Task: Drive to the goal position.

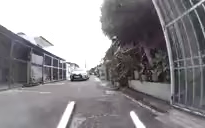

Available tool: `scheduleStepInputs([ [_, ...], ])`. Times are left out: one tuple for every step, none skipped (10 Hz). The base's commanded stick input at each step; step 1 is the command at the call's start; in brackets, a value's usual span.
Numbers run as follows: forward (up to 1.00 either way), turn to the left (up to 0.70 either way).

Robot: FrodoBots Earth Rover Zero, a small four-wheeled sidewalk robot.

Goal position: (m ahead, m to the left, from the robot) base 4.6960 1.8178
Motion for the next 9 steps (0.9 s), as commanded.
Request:
scheduleStepInputs([
  [0.85,-0.06],
  [0.85,0.00],
  [0.85,0.00],
  [0.85,0.00],
  [0.85,0.00],
  [0.85,0.00],
  [0.85,0.00],
  [0.85,0.00],
  [0.85,0.00],
])
